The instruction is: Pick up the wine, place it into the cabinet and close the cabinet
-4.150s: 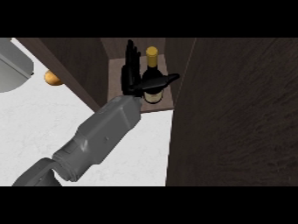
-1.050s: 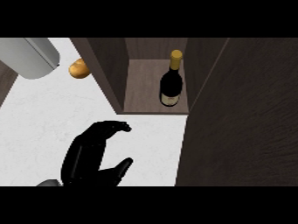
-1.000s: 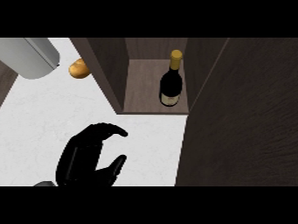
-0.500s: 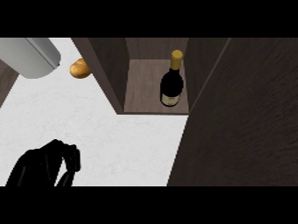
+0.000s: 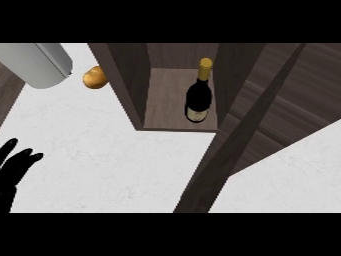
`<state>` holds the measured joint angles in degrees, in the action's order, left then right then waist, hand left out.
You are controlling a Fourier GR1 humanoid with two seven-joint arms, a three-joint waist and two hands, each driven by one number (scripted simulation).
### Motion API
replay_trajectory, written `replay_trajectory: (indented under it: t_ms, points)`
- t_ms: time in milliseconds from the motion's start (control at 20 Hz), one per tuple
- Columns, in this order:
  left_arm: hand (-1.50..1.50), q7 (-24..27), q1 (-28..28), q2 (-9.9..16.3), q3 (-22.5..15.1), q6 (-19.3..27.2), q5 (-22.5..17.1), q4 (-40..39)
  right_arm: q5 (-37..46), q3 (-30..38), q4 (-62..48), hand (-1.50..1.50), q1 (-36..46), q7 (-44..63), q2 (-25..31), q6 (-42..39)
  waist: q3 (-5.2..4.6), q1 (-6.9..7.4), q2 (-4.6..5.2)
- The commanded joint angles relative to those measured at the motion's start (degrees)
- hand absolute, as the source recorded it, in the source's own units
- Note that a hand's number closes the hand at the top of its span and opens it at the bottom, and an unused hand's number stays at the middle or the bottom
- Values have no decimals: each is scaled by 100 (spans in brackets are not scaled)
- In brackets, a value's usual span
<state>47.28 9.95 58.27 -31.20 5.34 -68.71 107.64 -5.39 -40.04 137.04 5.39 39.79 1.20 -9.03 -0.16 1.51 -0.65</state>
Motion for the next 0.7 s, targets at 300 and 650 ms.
replay_trajectory:
  t_ms: [300, 650]
  points:
    - [-150, 364, 899, 619, 829, -1179, -363, -637, 705, -1607, -849, 150, 1683, -38, -103, 2150, -20, 136, -2]
    - [-150, 561, 1293, 900, 1165, -1892, -347, -965, 1003, -1339, -1069, 150, 2400, -283, -76, 3317, -16, 193, -7]
